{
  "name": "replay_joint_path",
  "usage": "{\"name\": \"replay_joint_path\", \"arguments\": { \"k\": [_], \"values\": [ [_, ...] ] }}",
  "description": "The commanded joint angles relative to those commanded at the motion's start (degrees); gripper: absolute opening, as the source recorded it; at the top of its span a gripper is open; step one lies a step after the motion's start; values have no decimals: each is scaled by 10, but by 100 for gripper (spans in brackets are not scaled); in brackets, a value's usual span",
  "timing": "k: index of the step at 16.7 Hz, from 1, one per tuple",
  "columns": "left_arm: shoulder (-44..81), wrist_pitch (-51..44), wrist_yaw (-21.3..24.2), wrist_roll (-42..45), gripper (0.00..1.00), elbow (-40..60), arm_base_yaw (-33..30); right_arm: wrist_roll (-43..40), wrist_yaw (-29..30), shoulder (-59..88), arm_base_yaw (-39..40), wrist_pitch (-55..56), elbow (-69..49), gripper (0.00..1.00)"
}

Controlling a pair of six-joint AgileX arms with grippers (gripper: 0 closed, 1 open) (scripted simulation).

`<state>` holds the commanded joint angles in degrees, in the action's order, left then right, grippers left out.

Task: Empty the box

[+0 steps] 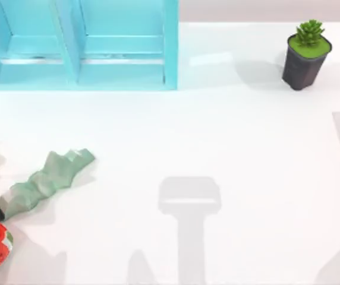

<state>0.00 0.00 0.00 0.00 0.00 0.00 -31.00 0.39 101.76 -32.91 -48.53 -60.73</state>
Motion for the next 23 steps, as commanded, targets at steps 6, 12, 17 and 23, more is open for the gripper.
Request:
{"name": "replay_joint_path", "arguments": {
  "k": [6, 12, 17, 23],
  "values": [
    [0, 0, 0, 0, 100, 0, 0, -3, -1, -21, -3, -126, -103, 0],
    [0, 0, 0, 0, 100, 0, 0, -4, 0, -58, -3, -284, -223, 0],
    [0, 0, 0, 0, 100, 0, 0, -3, 0, -60, -2, -292, -230, 0],
    [0, 0, 0, 0, 100, 0, 0, 82, 1, -24, 81, -283, -256, 0]
  ]
}}
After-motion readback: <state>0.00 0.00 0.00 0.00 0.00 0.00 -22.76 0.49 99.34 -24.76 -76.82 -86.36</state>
